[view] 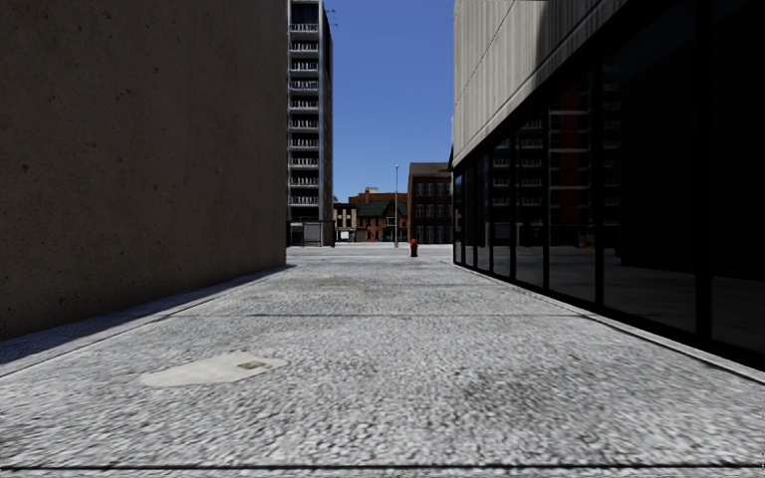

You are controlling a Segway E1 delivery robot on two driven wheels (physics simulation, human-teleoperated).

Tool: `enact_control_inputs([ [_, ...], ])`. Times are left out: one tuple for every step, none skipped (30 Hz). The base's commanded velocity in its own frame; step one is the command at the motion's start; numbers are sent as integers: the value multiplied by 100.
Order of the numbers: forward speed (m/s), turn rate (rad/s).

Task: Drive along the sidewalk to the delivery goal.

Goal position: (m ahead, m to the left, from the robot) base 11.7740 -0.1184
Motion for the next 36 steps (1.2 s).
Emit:
enact_control_inputs([
  [200, 0],
  [200, 0],
  [200, 0],
  [200, 0],
  [200, 0],
  [200, 0],
  [200, 0],
  [200, 0],
  [200, 0],
  [200, 0],
  [200, 0],
  [200, 0],
  [200, 0],
  [200, 0],
  [200, 0],
  [200, 0],
  [200, 0],
  [200, 0],
  [200, 0],
  [200, 0],
  [200, 0],
  [200, 0],
  [200, 0],
  [200, 0],
  [200, 0],
  [200, 0],
  [200, 0],
  [200, 0],
  [200, 0],
  [200, 0],
  [200, 0],
  [200, 0],
  [200, 0],
  [200, 0],
  [200, 0],
  [200, 0],
])
